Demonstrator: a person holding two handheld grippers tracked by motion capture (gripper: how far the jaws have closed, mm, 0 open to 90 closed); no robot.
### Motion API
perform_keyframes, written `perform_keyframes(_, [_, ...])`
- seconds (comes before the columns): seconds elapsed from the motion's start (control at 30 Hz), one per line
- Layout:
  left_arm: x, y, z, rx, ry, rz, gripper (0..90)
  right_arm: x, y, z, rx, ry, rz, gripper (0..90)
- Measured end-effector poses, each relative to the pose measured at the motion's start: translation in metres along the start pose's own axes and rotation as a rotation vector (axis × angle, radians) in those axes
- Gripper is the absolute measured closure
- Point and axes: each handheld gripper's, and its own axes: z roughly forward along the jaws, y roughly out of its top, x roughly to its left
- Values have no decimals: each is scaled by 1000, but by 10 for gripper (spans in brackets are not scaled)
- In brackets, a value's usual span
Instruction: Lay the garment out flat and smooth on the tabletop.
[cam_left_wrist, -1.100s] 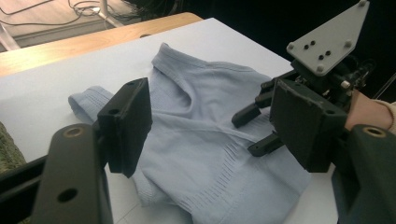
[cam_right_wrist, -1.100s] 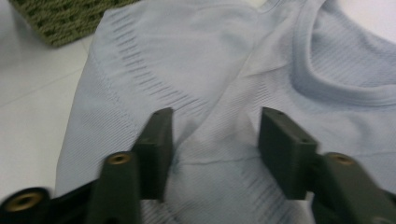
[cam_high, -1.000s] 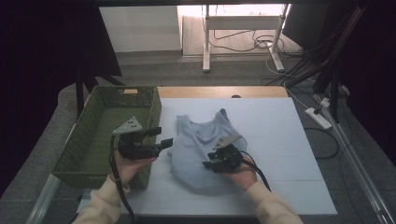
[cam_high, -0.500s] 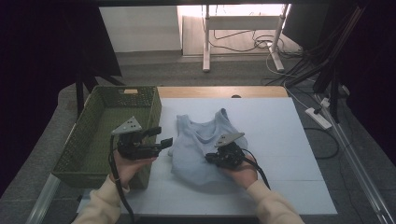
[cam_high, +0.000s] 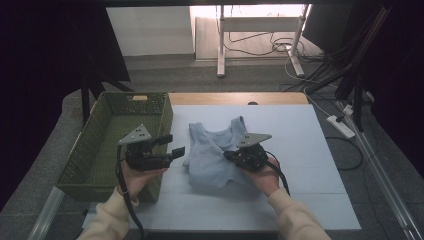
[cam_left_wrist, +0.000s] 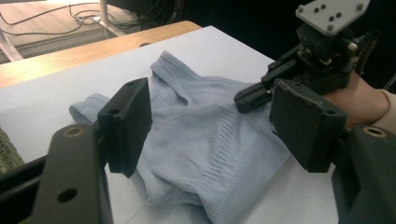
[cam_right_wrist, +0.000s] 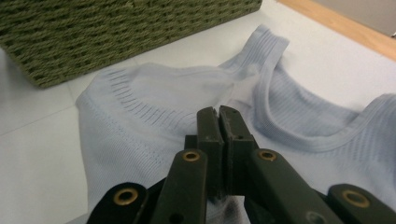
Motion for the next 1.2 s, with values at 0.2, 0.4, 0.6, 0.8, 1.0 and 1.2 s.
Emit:
perform_keyframes(0.2, [1,0,0,2,-1,-3,303,-10,8,1,-27,-37,-20,879])
perform_keyframes(0.4, [1,0,0,1,2,-3,303,-26,9,0,-59,-115,-33,880])
perform_keyframes(0.6, [-1,1,-1,-3,2,-1,303,-38,10,8,-50,-169,-50,880])
perform_keyframes(0.8, [0,0,-2,-4,6,-3,302,-48,-2,15,-8,-180,-27,880])
perform_keyframes(1.0, [-1,0,-2,-3,3,0,302,-58,-17,18,10,-157,46,879])
perform_keyframes(1.2, [-1,0,-1,-2,2,1,302,-39,-18,28,33,-79,-2,858])
